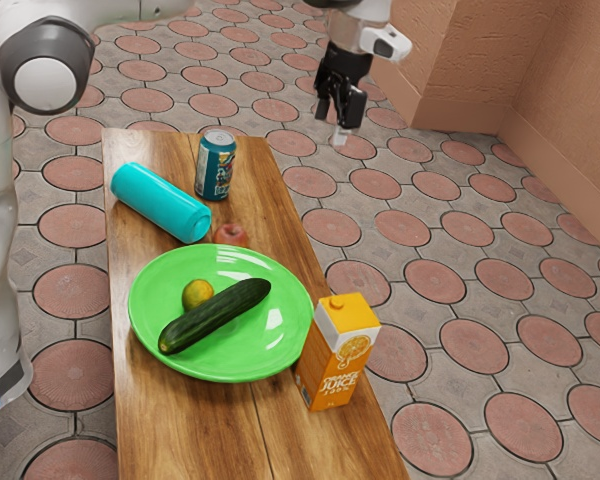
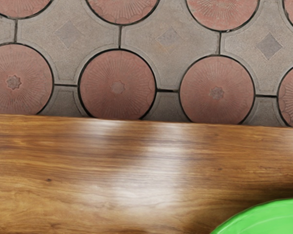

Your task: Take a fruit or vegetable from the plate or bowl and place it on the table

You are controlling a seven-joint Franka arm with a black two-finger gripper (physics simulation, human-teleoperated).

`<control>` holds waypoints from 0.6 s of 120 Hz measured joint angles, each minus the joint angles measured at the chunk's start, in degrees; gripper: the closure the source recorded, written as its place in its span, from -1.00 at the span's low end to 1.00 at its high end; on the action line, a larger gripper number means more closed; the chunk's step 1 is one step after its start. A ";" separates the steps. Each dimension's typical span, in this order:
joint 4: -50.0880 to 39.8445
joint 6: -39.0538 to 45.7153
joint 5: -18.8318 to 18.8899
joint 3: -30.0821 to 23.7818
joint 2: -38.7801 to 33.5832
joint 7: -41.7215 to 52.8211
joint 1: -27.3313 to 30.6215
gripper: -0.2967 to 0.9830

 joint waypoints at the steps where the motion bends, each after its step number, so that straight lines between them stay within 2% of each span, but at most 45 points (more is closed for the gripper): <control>1: 0.00 0.09 -0.04 0.02 0.00 0.02 0.09 -0.54; 32: 1.19 1.67 -0.47 -0.48 0.09 0.60 0.59 -0.54; 52: 1.99 2.16 -0.38 -7.06 1.06 0.79 0.68 -0.54; 72: 1.72 2.24 -0.35 -8.21 2.24 0.93 -1.40 -0.53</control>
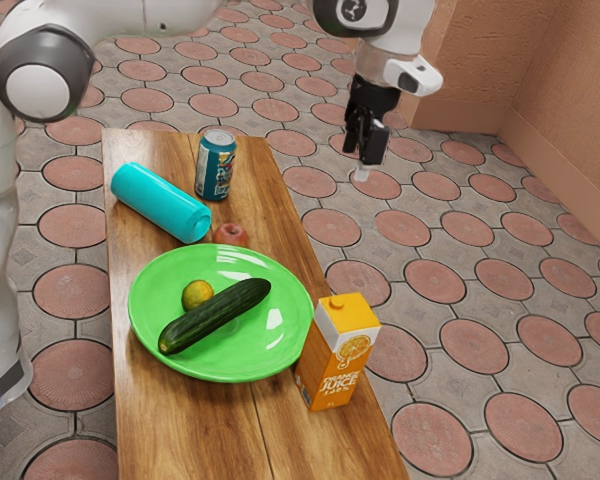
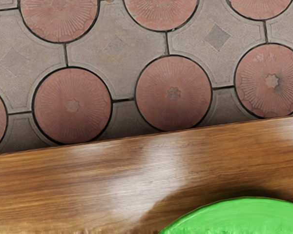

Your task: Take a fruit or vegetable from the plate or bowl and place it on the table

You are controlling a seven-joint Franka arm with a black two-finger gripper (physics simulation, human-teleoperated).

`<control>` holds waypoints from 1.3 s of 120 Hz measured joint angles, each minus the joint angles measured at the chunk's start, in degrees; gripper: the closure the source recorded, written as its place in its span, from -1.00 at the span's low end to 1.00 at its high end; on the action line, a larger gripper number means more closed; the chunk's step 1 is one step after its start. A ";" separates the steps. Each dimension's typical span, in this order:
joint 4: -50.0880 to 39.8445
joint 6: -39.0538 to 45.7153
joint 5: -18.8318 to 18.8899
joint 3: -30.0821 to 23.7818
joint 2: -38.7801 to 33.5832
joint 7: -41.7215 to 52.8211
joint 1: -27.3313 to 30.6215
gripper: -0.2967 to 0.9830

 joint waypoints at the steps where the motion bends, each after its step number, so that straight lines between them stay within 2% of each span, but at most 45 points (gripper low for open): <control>1: -0.07 -0.01 0.01 0.06 -0.03 0.00 0.07 -0.53; 8: -3.43 0.35 0.12 0.60 -1.86 -0.02 0.50 -0.53; 25: -29.82 10.20 0.47 2.79 -16.65 -0.04 1.10 -0.54; 34: -40.18 16.37 0.30 2.71 -21.25 -0.06 1.21 -0.54; 43: -46.40 21.73 0.15 2.12 -23.78 -0.10 1.10 -0.54; 56: -51.00 25.94 0.67 -0.66 -29.75 -0.02 0.17 -0.54; 64: -53.26 26.57 1.28 -1.29 -33.60 0.67 -2.53 -0.54; 70: -55.55 26.78 3.14 0.99 -36.55 1.92 -7.08 -0.54; 77: -57.51 26.78 7.64 9.33 -40.62 3.32 -19.29 -0.54; 90: -60.43 26.00 15.84 21.34 -47.00 5.83 -36.52 -0.54; 100: -62.90 24.94 21.49 26.54 -51.29 7.65 -43.97 -0.54; 109: -65.44 23.09 25.29 29.57 -54.51 9.36 -46.95 -0.54; 120: -66.77 21.63 27.71 31.41 -55.67 11.13 -49.86 -0.54; 136: -69.63 21.19 29.17 31.90 -56.02 12.80 -50.89 -0.54; 156: -71.28 20.82 29.70 29.71 -55.98 16.04 -50.82 -0.54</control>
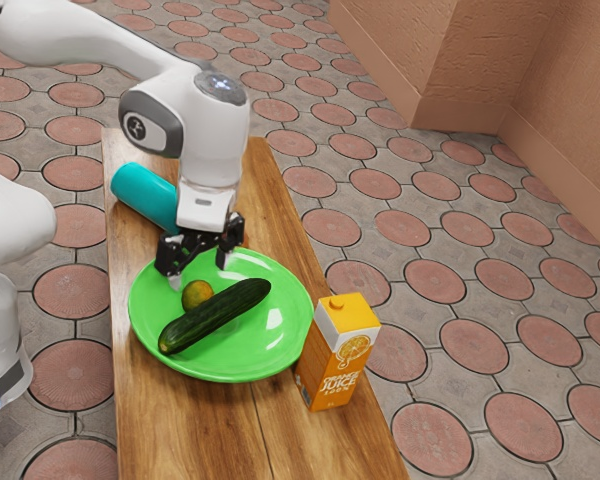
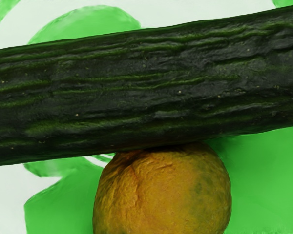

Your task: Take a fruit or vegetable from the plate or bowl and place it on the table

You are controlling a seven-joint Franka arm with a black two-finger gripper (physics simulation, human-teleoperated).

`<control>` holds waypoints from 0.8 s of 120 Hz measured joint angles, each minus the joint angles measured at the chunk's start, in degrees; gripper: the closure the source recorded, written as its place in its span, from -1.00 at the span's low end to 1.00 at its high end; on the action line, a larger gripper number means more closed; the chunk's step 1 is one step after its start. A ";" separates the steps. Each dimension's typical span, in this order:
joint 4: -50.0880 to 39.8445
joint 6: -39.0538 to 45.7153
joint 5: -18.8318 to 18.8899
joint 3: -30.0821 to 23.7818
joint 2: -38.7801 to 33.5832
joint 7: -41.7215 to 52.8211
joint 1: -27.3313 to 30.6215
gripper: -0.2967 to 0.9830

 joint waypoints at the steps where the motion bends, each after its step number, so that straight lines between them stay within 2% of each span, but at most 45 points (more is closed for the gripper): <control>1: -0.05 -0.02 0.01 -0.15 0.00 0.15 0.03 -0.54; 51: -0.54 -0.31 -0.06 -3.07 0.05 5.47 0.42 -0.54; 96: 1.79 1.10 -3.24 -6.28 7.03 7.75 -0.03 -0.54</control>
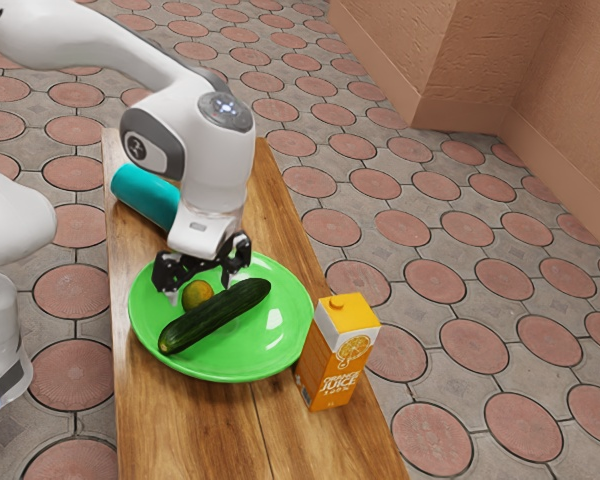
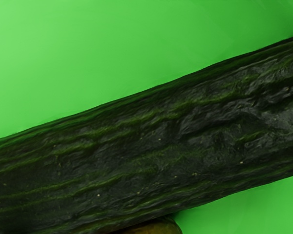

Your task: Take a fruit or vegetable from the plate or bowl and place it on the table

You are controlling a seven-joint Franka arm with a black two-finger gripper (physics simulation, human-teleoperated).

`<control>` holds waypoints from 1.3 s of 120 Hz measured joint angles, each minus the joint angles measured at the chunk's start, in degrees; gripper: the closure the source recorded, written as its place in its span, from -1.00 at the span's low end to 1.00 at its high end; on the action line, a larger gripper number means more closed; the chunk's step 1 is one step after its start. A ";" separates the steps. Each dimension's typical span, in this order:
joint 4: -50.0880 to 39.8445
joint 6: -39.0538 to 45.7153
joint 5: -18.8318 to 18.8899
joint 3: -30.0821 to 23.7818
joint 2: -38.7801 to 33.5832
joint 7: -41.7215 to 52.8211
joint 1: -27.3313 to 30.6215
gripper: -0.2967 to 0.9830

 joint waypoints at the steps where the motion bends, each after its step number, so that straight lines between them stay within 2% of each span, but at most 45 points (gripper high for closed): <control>1: 0.01 0.03 -0.05 0.00 0.10 0.04 0.01 -0.54; 24: 0.18 0.60 -1.12 0.09 1.54 0.73 0.15 -0.57; 46: 0.19 0.82 -2.45 0.11 1.70 1.27 0.93 -0.70; 64: 0.09 1.28 -3.17 0.06 1.69 1.61 2.35 -0.63; 80: -0.39 2.05 -2.24 0.65 1.26 1.79 2.26 -0.57; 85: -0.78 2.40 -1.93 0.77 1.15 1.83 2.21 -0.62; 91: -1.43 2.99 -1.74 1.36 1.05 1.93 2.23 -0.81; 94: -1.73 3.27 -1.72 1.68 1.02 1.99 2.24 -0.84; 103: -2.44 4.05 -1.62 2.56 1.01 2.16 2.26 -0.56; 122: -3.17 5.71 -0.87 5.95 1.12 2.42 2.14 -0.49; 139: -3.24 6.82 -0.19 7.13 1.15 2.66 2.21 -0.08; 156: -3.21 7.58 0.38 7.18 1.01 2.62 2.39 0.21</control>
